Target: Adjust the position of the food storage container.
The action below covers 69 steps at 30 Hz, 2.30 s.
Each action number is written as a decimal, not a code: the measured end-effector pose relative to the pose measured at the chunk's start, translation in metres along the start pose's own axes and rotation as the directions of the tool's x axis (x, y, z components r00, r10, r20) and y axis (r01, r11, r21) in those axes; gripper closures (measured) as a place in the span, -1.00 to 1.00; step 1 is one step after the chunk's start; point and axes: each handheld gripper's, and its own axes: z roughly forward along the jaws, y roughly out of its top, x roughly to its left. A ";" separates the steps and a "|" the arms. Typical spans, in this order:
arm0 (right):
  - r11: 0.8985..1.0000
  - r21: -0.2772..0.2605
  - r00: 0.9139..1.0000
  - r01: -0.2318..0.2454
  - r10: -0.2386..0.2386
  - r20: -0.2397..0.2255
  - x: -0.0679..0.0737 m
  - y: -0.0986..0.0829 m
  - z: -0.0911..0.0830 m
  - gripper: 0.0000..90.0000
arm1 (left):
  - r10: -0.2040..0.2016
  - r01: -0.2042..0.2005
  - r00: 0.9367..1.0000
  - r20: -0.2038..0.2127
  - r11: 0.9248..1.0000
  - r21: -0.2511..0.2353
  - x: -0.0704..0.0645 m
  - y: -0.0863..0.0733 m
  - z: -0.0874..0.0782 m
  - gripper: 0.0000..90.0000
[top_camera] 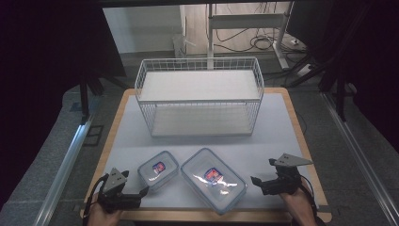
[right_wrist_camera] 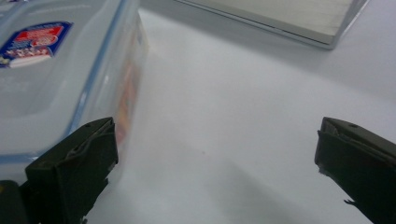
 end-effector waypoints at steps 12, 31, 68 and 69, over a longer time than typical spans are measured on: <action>1.000 0.016 1.000 -0.002 0.002 0.019 -0.011 -0.004 0.001 -1.00 | -0.061 0.060 0.997 0.050 0.998 0.018 -0.006 0.004 0.004 -0.91; 0.999 0.044 1.000 0.009 -0.010 0.007 -0.013 -0.006 0.005 -1.00 | -0.046 0.045 0.998 0.045 0.999 0.022 -0.005 0.003 0.004 -0.73; 0.997 0.071 1.000 0.006 -0.006 -0.008 -0.012 -0.007 0.011 -1.00 | 0.030 -0.052 0.984 0.173 0.991 0.122 -0.062 0.047 0.072 1.00; 0.997 0.073 1.000 0.006 -0.006 -0.007 -0.012 -0.007 0.011 -1.00 | 0.029 -0.051 0.986 0.165 0.990 0.131 -0.062 0.048 0.075 1.00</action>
